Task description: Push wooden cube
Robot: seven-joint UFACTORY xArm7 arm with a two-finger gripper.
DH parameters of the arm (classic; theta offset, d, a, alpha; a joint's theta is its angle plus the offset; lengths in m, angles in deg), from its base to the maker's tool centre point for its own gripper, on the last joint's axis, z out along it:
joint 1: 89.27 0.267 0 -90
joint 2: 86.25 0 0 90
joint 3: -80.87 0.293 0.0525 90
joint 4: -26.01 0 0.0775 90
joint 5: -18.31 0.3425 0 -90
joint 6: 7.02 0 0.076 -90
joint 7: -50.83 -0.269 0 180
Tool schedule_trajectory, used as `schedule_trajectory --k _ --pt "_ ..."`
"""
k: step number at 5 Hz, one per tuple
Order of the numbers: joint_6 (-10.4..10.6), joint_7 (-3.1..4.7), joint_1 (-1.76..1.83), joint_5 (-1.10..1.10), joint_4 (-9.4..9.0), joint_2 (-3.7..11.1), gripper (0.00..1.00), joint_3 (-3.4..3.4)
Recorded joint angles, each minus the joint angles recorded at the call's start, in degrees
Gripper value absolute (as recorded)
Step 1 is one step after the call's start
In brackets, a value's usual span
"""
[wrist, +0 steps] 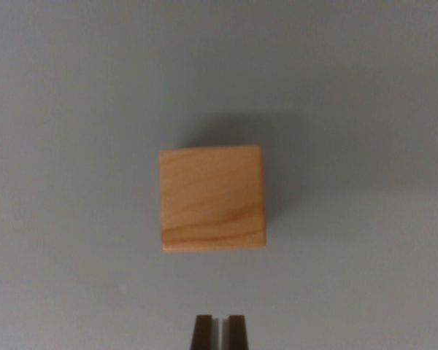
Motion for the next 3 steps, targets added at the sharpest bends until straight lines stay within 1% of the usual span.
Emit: schedule_trajectory --k 1,2,3 --pt "2.05 0.33 0.01 0.1 -1.61 0.63 0.0 -0.13" --pt "2.05 0.33 0.01 0.1 -1.61 0.63 0.0 -0.13" --pt "4.05 0.64 0.02 0.2 -3.17 1.25 0.0 -0.25"
